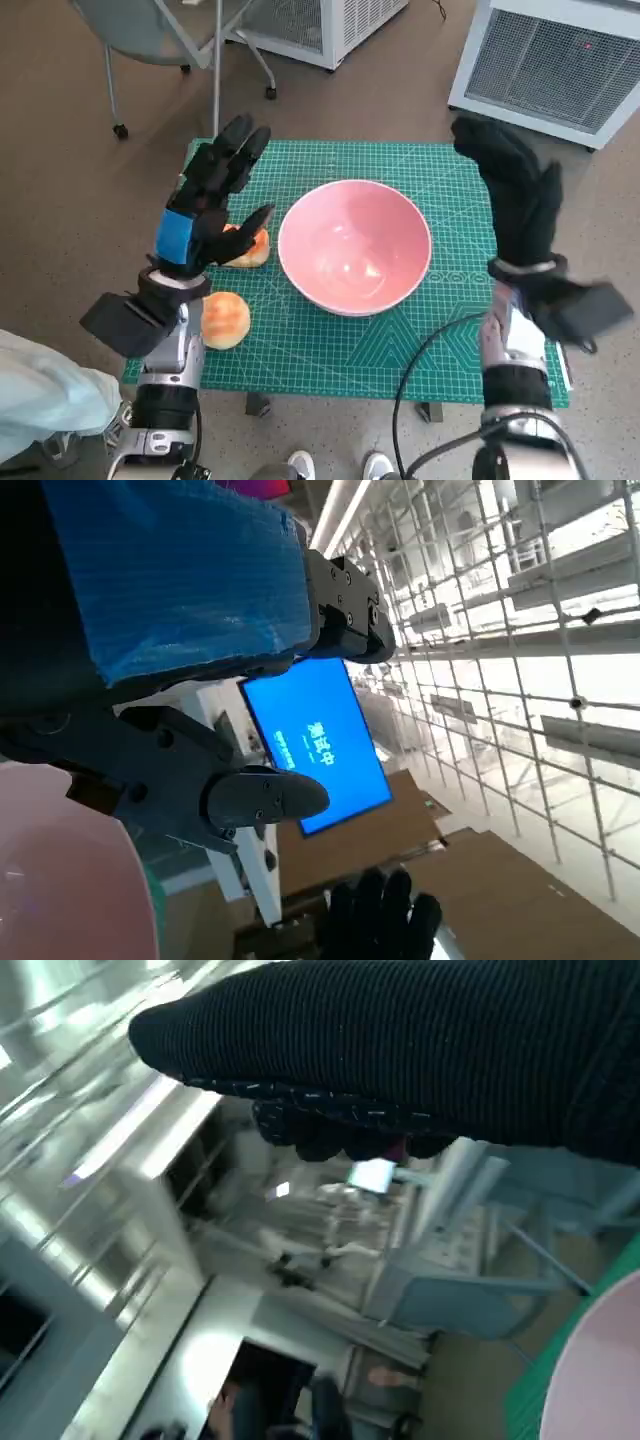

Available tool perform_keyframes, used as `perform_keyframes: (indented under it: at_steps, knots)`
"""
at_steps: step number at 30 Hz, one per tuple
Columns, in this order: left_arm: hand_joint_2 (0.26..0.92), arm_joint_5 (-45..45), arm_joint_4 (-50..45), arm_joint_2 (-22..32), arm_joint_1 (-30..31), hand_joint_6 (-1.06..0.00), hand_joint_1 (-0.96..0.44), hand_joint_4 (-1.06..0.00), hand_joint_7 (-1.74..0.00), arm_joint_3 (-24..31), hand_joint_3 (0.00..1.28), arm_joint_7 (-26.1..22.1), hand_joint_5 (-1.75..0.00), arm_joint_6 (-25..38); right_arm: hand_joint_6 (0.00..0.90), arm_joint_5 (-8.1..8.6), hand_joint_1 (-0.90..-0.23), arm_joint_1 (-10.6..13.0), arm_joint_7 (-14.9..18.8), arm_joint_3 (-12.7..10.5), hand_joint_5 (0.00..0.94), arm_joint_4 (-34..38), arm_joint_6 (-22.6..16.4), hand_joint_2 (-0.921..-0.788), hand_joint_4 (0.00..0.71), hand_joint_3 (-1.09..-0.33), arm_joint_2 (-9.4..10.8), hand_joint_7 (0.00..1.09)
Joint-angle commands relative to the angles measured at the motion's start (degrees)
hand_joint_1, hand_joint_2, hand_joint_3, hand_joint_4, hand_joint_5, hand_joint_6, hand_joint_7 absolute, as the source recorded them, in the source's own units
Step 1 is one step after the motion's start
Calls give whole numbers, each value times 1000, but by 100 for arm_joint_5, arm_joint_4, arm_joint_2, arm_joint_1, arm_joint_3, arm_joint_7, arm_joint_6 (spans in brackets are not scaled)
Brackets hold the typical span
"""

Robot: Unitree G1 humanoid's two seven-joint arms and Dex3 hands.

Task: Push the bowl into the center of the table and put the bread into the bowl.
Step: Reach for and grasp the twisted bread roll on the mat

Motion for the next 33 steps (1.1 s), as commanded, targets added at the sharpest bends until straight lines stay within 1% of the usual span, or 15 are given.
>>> perform_keyframes:
  at_steps: [1,4,8,12,16,17,18,19,21,23,25,26,29,31,33]
  knots:
    - [921,-131,-45,-55,-119,-291,-415,-334,-212,-42,384,-130,0,65,-1,16,-621,426,-70,133,6,-565,151,-921,135,-727,-44,481]
    - [921,-151,-80,-76,-144,-291,-415,-334,-211,-65,383,-178,-1,63,-1,20,-628,557,-137,178,6,-823,211,-921,137,-719,-36,479]
    - [921,-154,-109,-70,-179,-292,-415,-335,-210,-79,380,-235,-1,74,-1,19,-636,658,-187,230,6,-1001,256,-921,137,-708,-36,475]
    - [921,-20,-128,58,-203,-291,-417,-327,-209,-63,372,-259,0,-15,-1,-35,-640,743,-255,276,2,-1104,255,-921,131,-702,-47,468]
    - [921,808,32,573,-298,-277,-454,-306,-202,10,354,55,0,-293,-1,-85,-631,808,-333,319,0,-1173,295,-921,126,-703,-55,450]
    - [921,1151,14,812,-311,-274,-459,-303,-201,17,349,178,0,-228,-1,-98,-630,828,-354,330,0,-1200,312,-921,125,-704,-56,448]
    - [921,1392,5,975,-321,-262,-473,-285,-194,20,313,269,-1,-183,-1,-106,-629,840,-371,339,0,-1217,324,-921,124,-705,-58,440]
    - [921,1727,-116,1271,-314,-258,-478,-279,-191,2,300,309,-2,125,-1,-123,-628,861,-393,351,0,-1250,346,-921,124,-705,-61,437]
    - [919,2176,-344,1709,-302,-244,-490,-215,-159,-43,154,269,-4,716,-1,-142,-626,892,-425,372,0,-1303,382,-921,120,-706,-70,424]
    - [875,2424,-558,2043,-307,-231,-481,-156,-121,-110,66,66,-1,1301,-1,-153,-626,910,-449,389,0,-1340,412,-921,117,-707,-79,418]
    - [852,2592,-770,2345,-336,-225,-476,-133,-103,-216,42,-259,-1,1922,-1,-158,-625,916,-467,400,0,-1361,443,-921,116,-707,-88,417]
    - [812,2657,-872,2471,-349,-214,-444,-99,-81,-271,22,-409,-1,2209,-1,-158,-626,918,-474,404,0,-1369,457,-921,115,-708,-92,416]
    - [783,2956,-1202,2734,-406,-207,-401,-73,-62,-490,10,-812,-1,3175,-1,-158,-628,907,-491,416,0,-1370,489,-921,114,-708,-103,416]
    - [769,3214,-1433,2788,-420,-205,-366,-61,-52,-646,5,-938,0,3734,-1,-161,-629,901,-500,424,0,-1373,503,-921,113,-708,-104,416]
    - [760,3468,-1565,2787,-434,-216,-328,-55,-49,-806,3,-963,0,4109,-1,-160,-629,887,-504,431,0,-1363,514,-921,113,-708,-99,416]
